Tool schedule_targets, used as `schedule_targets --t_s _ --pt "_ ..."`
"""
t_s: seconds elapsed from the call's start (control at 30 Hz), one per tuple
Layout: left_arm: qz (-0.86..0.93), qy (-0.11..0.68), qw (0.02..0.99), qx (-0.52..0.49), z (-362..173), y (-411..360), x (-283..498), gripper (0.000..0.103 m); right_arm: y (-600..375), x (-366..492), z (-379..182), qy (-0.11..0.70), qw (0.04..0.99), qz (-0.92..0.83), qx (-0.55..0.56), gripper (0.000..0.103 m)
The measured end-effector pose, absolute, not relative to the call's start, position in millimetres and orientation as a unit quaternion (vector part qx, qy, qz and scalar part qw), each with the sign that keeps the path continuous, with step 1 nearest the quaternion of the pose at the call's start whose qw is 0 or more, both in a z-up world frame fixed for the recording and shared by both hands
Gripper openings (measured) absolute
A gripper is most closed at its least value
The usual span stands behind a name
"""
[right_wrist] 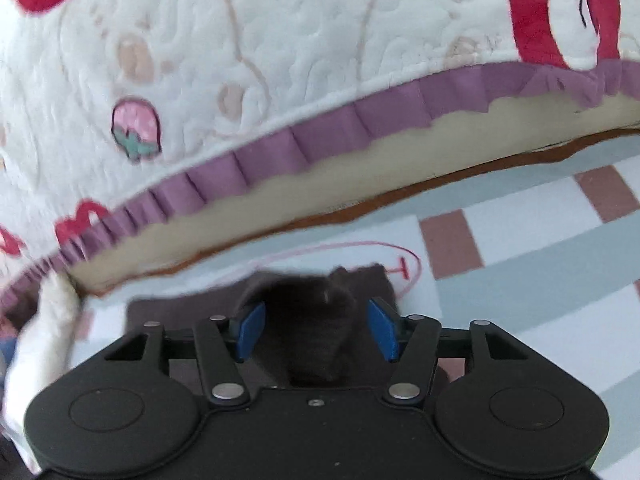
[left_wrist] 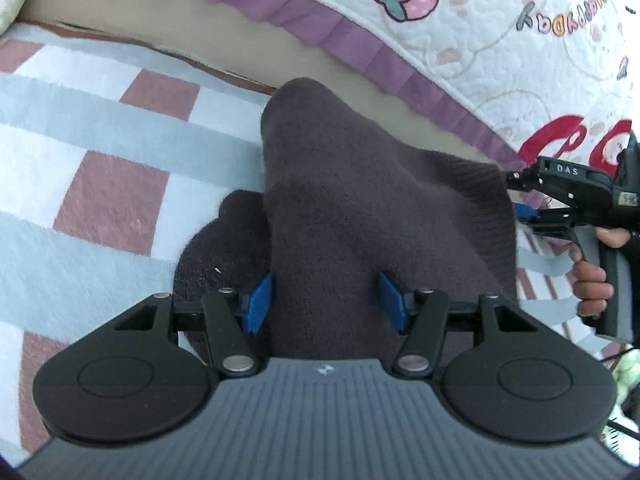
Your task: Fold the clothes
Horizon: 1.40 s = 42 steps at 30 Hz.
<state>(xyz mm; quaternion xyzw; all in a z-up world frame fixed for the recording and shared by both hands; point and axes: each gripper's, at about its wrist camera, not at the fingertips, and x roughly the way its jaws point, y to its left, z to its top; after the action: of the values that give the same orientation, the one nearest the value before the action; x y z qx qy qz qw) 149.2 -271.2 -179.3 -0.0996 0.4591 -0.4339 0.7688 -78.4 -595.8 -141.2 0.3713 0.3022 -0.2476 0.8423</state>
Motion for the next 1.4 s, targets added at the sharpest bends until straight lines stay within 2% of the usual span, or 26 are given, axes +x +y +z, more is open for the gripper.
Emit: schedule_targets --t_s 0.13,0.3,0.4,0.43,0.53,0.63,0.67,0.7,0.73,0.8,0.9,0.93,0.97,1.0,1.03,1.1,1.2,1.3,1.4 --pt "-0.444 0.477 0.75 -0.112 -183.6 -269.1 151.9 0.055 -610.8 -97.6 -147.0 0.256 0.811 -0.27 0.453 0.063" --pt "-0.446 0.493 0.738 -0.116 -186.8 -268.0 152.5 0.055 -590.5 -92.0 -135.1 0.266 0.852 -0.207 0.401 0.063" --pt "-0.447 0.502 0.731 -0.118 -188.8 -267.4 152.8 0.055 -592.7 -68.2 -156.0 0.331 0.825 -0.142 0.435 0.069" --pt "-0.447 0.506 0.728 -0.119 -189.5 -267.2 152.9 0.055 -592.6 -56.5 -165.2 0.367 0.812 -0.134 0.434 0.068" --pt "-0.452 0.5 0.732 -0.103 -186.8 -268.5 150.4 0.055 -575.5 -27.4 -162.4 0.416 0.835 -0.144 0.331 0.067" --pt "-0.452 0.494 0.737 -0.091 -184.5 -269.9 147.7 0.055 -551.7 0.0 -155.0 0.428 0.871 -0.185 0.157 0.065" --pt "-0.452 0.491 0.739 -0.087 -183.7 -270.3 146.8 0.055 -546.8 6.9 -156.5 0.426 0.875 -0.204 0.106 0.059" --pt "-0.452 0.491 0.74 -0.085 -183.4 -270.6 146.4 0.055 -544.2 13.5 -159.7 0.431 0.872 -0.222 0.061 0.012" --pt "-0.452 0.49 0.74 -0.084 -183.2 -270.8 146.3 0.055 -542.9 20.2 -163.4 0.439 0.865 -0.241 0.02 0.0" --pt "-0.45 0.496 0.736 -0.096 -184.1 -268.8 148.6 0.055 -544.6 22.0 -164.4 0.43 0.859 -0.278 -0.019 0.0" --pt "-0.448 0.497 0.736 -0.1 -183.2 -267.4 149.7 0.055 -559.7 10.6 -158.8 0.414 0.852 -0.32 0.01 0.0" --pt "-0.448 0.495 0.738 -0.097 -182.2 -268.0 148.9 0.055 -567.1 2.0 -156.0 0.411 0.851 -0.323 0.048 0.001" --pt "-0.447 0.492 0.741 -0.092 -181.1 -268.9 147.7 0.055 -573.8 -8.2 -152.7 0.404 0.852 -0.321 0.087 0.006" --pt "-0.446 0.49 0.744 -0.088 -179.4 -269.6 147.0 0.055 -579.8 -22.3 -149.1 0.391 0.855 -0.311 0.138 0.016" --pt "-0.445 0.487 0.747 -0.083 -177.6 -270.1 146.3 0.055 -582.9 -37.6 -147.7 0.377 0.859 -0.292 0.187 0.042" --pt "-0.44 0.481 0.753 -0.088 -172.2 -267.6 148.2 0.054 -586.1 -67.1 -148.1 0.352 0.86 -0.25 0.273 0.068" --pt "-0.432 0.477 0.749 -0.16 -168.2 -251.6 159.1 0.054 -585.4 -101.3 -158.7 0.34 0.846 -0.203 0.356 0.069" --pt "-0.428 0.506 0.701 -0.262 -179.9 -232.4 170.2 0.054 -577.7 -120.1 -169.5 0.346 0.84 -0.157 0.386 0.069" --pt "-0.429 0.523 0.696 -0.241 -185.3 -233.5 165.3 0.056 -568.9 -123.4 -176.2 0.36 0.84 -0.133 0.383 0.069"
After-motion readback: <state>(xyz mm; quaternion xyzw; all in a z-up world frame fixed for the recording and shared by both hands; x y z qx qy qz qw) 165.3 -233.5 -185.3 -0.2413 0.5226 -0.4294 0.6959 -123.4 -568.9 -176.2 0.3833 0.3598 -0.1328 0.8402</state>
